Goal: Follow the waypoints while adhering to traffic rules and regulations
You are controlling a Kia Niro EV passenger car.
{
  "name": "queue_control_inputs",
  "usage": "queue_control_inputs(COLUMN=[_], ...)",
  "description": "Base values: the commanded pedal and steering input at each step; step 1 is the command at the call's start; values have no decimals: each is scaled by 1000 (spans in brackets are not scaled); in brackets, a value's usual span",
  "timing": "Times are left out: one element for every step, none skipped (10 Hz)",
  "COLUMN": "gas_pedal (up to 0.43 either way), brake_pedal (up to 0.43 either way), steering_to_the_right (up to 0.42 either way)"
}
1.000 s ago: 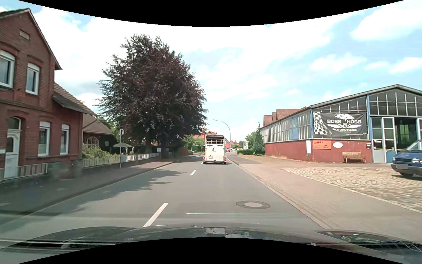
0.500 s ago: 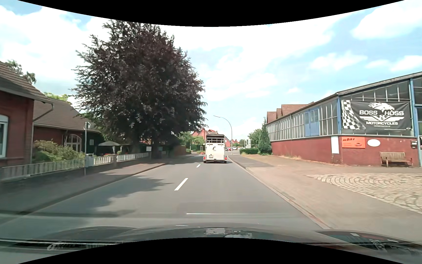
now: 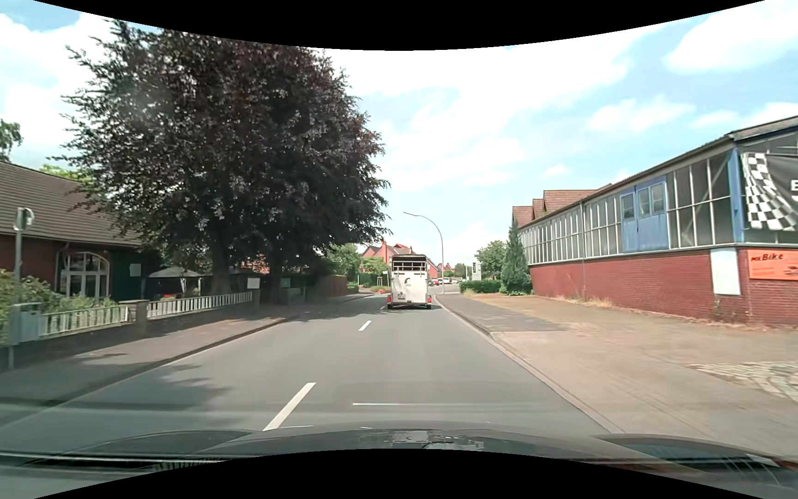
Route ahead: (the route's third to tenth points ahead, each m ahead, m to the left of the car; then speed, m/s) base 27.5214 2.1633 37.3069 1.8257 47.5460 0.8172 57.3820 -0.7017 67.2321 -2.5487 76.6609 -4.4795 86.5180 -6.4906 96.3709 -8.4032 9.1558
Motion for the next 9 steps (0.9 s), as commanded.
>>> queue_control_inputs(gas_pedal=[138,138,138,138,138,138,138,138,138], brake_pedal=[0,0,0,0,0,0,0,0,0], steering_to_the_right=[-5,-4,-5,-5,-5,-4,-3,-2,-1])
